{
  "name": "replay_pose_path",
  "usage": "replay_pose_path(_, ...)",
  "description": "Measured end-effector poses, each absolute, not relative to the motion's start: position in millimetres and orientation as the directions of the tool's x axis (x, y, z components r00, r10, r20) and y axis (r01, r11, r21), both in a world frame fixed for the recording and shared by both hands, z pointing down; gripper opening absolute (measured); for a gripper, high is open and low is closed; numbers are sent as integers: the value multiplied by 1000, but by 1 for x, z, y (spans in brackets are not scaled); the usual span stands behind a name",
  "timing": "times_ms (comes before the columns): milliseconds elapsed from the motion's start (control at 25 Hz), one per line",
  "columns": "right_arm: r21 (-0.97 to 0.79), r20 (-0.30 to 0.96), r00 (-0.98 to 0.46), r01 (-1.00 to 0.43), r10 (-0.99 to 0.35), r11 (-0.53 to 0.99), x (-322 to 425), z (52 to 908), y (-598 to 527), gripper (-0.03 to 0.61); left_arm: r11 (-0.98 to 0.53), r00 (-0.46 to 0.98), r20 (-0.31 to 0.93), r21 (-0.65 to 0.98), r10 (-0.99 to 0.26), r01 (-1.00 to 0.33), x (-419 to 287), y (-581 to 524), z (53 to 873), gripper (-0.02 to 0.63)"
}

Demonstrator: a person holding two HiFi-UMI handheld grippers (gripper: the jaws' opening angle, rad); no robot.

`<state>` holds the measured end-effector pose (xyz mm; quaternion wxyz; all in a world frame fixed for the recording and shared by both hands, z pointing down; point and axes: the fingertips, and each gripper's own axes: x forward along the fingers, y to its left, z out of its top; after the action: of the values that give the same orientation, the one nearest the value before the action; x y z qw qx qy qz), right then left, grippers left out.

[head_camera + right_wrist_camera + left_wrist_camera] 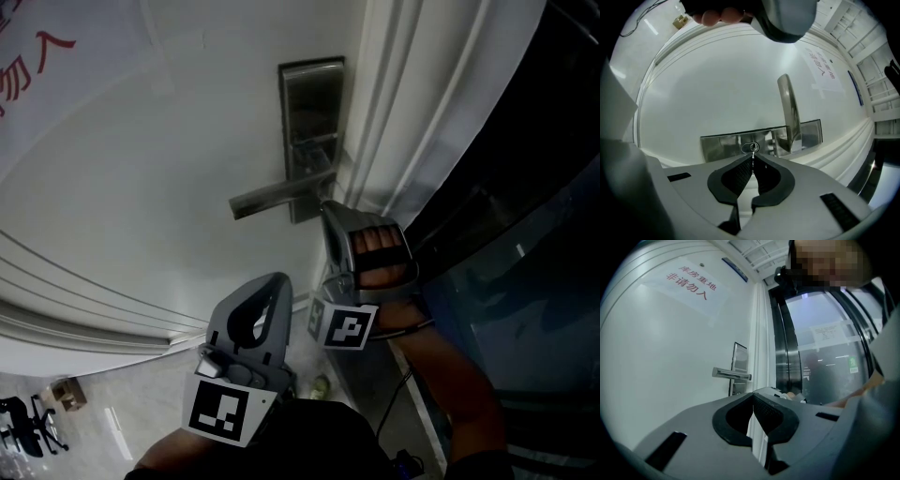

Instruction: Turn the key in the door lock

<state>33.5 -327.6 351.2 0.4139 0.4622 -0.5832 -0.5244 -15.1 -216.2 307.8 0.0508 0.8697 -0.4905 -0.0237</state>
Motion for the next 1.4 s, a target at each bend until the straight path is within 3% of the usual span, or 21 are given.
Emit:
replay_pose_path(200,1000,-1,-189,-12,-982,1,25,348,-333,20,-515,519,4,121,-855,-849,-22,-215,308,8)
replay_pose_path(760,997,21,-157,72,-987,9,15,350,-352,20,-504,509,1,142,-861,-852,-43,-217,311,8)
replay_pose_path(1240,999,25,-165,29,-986,20,12,355,-345,25,-532,534,-27,134,-845,-836,-31,-207,303,8)
replay_pose_path(1400,1000,24,-181,-3,-983,25,14,351,-331,55,-531,531,-39,131,-846,-837,-31,-200,297,8)
